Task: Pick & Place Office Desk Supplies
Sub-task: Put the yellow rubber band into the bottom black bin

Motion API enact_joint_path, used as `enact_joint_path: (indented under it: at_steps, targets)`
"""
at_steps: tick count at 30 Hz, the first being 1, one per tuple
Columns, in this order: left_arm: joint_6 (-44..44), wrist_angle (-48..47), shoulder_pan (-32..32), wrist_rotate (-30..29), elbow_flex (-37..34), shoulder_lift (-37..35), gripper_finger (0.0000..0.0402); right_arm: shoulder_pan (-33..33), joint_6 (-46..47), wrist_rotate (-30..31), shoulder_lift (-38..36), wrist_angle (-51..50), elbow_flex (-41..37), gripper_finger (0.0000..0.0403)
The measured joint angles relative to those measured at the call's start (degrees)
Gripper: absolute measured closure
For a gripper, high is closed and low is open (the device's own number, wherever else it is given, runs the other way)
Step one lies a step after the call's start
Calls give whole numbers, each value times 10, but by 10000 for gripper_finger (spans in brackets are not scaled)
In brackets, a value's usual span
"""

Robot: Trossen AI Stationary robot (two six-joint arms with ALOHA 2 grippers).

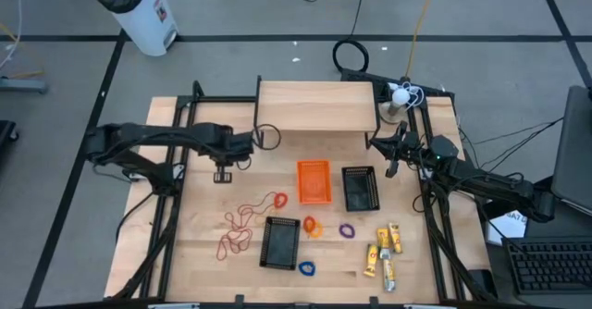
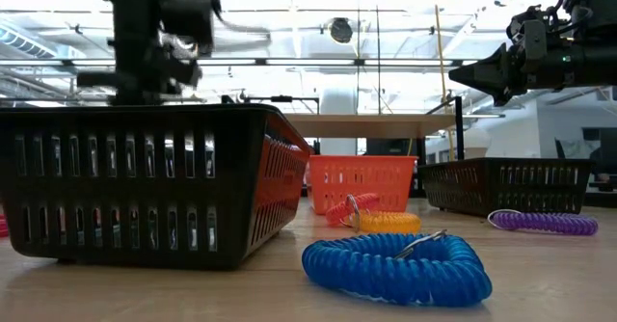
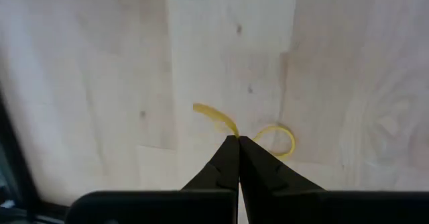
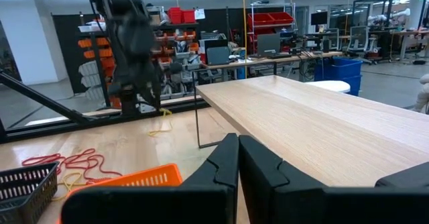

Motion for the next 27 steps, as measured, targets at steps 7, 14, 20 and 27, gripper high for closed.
enact_joint_path:
  at_steps: [7, 14, 20, 27]
  targets:
    - [-49, 6, -33, 19, 16, -123, 400, 0, 1, 0, 0, 0, 0, 399]
    - [-110, 138, -76, 18, 16, -230, 400, 0, 2, 0, 0, 0, 0, 399]
    - [-133, 222, -114, 16, 13, -283, 400, 0, 2, 0, 0, 0, 0, 399]
    - [-84, 304, -153, 63, -57, -345, 401, 0, 2, 0, 0, 0, 0, 399]
